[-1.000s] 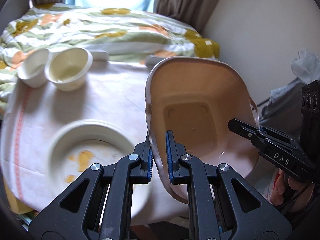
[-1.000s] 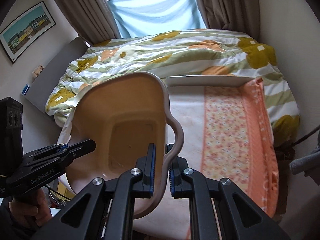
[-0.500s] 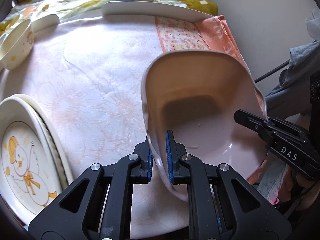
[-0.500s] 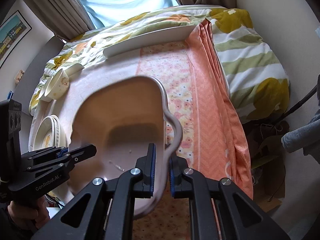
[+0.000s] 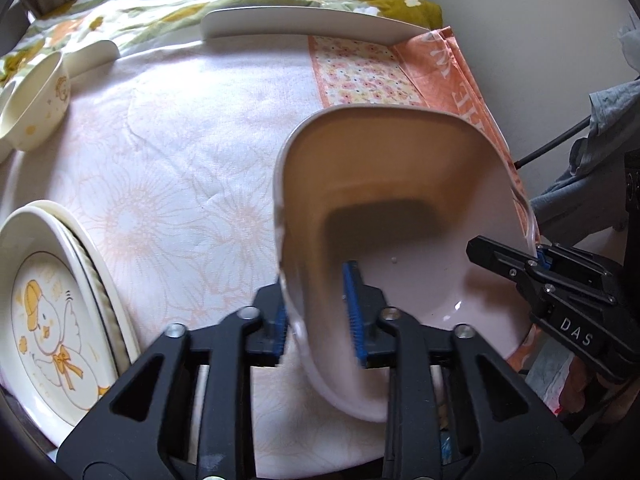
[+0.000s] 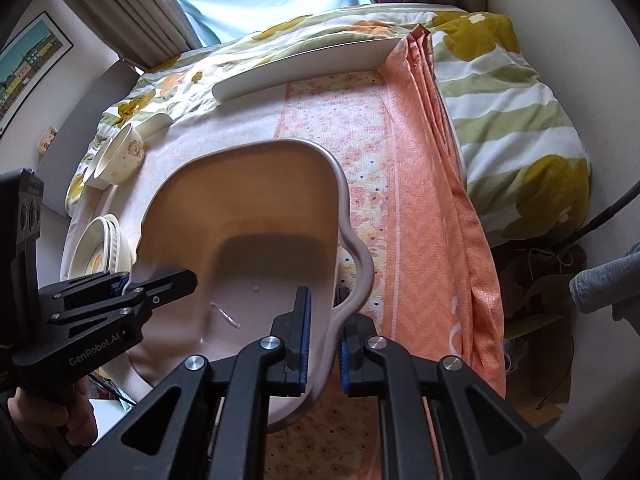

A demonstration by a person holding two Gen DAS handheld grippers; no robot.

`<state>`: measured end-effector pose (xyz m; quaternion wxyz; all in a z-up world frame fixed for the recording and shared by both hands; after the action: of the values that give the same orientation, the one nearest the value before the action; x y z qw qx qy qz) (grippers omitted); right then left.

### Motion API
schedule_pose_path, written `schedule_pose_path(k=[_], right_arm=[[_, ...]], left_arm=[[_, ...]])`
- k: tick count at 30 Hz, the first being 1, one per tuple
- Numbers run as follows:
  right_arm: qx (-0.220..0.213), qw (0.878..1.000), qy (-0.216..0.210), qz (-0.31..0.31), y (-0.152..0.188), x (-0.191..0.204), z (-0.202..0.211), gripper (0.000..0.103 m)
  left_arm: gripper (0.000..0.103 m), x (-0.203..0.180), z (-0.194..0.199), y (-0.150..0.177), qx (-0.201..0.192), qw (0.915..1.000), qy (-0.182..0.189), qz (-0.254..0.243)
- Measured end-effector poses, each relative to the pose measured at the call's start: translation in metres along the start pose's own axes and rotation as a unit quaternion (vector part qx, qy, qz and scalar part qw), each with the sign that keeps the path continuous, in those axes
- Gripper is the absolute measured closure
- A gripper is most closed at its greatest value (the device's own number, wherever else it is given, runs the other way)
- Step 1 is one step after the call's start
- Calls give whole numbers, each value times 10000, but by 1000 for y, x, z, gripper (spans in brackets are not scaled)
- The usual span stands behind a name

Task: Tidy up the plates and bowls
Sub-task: 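Lift the pink dish with both tools, set it on the orange strip, open both, then reach both tools to the cream bowl rim and close them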

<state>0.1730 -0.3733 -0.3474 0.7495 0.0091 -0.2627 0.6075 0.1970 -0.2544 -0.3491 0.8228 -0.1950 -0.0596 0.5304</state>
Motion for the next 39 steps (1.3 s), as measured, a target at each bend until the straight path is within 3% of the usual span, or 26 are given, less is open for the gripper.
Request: schedule_pose_path(k=[2,4,5,7,9,11,18,25,32,39], right_arm=[[12,9999,47,122,1,2,0,92],[23,9996,81,268,3,4,0,88],[15,9994,76,328,4,5,1,80],[10,9991,64,418,6,6,2,54],[-47,9987,37,507,8,7,5,16],[-123,9980,9,613,9,9,8,9],[-554,9942,66,916,9,21,32,0],[-1127,9865,162,1180,2,42,88,0],[-1633,9697,73,1815,-21,119,139,0],[-1698,9604,-272,2192,-55,218,132,0]], left_arm=[[35,-1,1,-4,-76,10000,-6,21],[24,0,5,-9,-211,9998,-3,45],[23,0,7,-11,-251,9997,-1,51],[20,3,8,-14,-241,9997,-41,61],[20,6,10,-16,-252,9996,-59,90],[20,9,13,-17,-298,9994,-83,124],[20,19,52,-16,-515,9981,-264,232],[20,35,134,-6,-1031,9916,-695,345],[14,86,210,4,-1535,9793,-1117,699],[14,178,240,8,-1512,9720,-1499,996]])
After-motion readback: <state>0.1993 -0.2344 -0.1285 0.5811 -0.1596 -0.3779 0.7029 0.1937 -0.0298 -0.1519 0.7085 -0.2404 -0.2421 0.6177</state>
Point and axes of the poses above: each gripper's, at about its wrist camera, not at the fingertips, and z roughly against the way its jaws point, x to its left, y to its underside, the point moved 9 cm from there along -z, roughly the way its jaws point, and after that the axes turned 14 degrees about -z, right-handed, at the moved point
